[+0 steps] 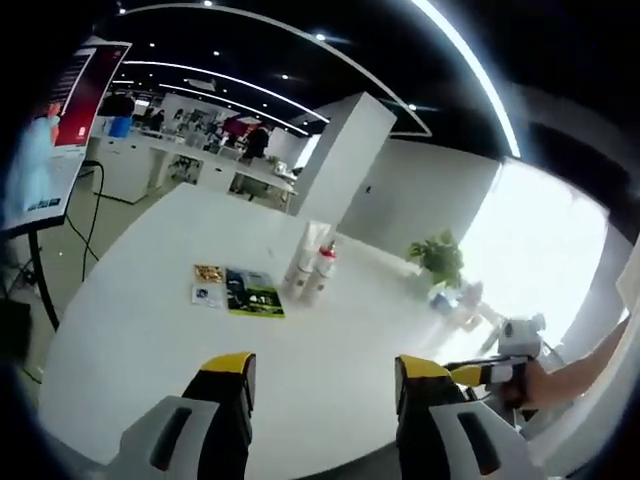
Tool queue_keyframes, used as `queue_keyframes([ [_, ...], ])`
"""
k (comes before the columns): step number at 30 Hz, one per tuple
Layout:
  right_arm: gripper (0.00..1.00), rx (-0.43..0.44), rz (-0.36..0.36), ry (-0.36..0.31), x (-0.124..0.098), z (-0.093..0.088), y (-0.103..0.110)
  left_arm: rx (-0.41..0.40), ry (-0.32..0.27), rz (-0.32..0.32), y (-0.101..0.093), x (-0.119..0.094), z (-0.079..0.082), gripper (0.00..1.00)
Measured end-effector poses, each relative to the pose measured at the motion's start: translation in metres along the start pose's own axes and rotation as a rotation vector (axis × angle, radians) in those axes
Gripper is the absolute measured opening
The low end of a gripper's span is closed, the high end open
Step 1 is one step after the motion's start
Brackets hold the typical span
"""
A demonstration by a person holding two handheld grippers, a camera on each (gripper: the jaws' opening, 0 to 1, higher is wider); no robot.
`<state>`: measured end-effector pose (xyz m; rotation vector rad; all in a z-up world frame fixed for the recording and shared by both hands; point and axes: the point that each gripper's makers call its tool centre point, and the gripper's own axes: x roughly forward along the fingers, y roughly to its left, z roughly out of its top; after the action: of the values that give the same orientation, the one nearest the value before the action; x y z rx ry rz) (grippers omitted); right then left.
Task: Arrange the skincare products in the storage area until every visible bottle or jar stands upright without overlapping.
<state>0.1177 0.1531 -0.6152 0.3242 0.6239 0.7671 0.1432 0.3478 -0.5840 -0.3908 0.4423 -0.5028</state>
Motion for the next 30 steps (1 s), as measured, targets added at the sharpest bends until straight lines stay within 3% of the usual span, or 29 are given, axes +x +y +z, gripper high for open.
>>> queue_keyframes([
  [6, 0.25, -0.033, 0.031, -0.073, -0.009, 0.012, 0.008, 0.036, 0.002, 0.012, -0.014, 0.006, -0.008, 0.64],
  [13, 0.3, -0.011, 0.062, -0.187, -0.024, 0.037, 0.012, 0.042, -0.054, 0.034, -0.017, 0.003, -0.005, 0.73],
  [15, 0.36, -0.076, 0.015, -0.24, -0.034, 0.048, 0.005, 0.041, -0.068, 0.037, -0.018, 0.002, -0.007, 0.76],
  [20, 0.52, -0.168, -0.053, -0.274, -0.044, 0.053, -0.008, 0.061, -0.104, 0.069, -0.015, -0.002, -0.008, 0.85],
  [22, 0.57, -0.167, -0.067, -0.269, -0.045, 0.051, -0.012, 0.074, -0.106, 0.084, -0.013, -0.001, -0.006, 0.88],
  [30, 0.73, -0.194, -0.102, -0.351, -0.058, 0.065, -0.013, 0.091, -0.183, 0.087, -0.015, 0.004, 0.018, 0.91],
])
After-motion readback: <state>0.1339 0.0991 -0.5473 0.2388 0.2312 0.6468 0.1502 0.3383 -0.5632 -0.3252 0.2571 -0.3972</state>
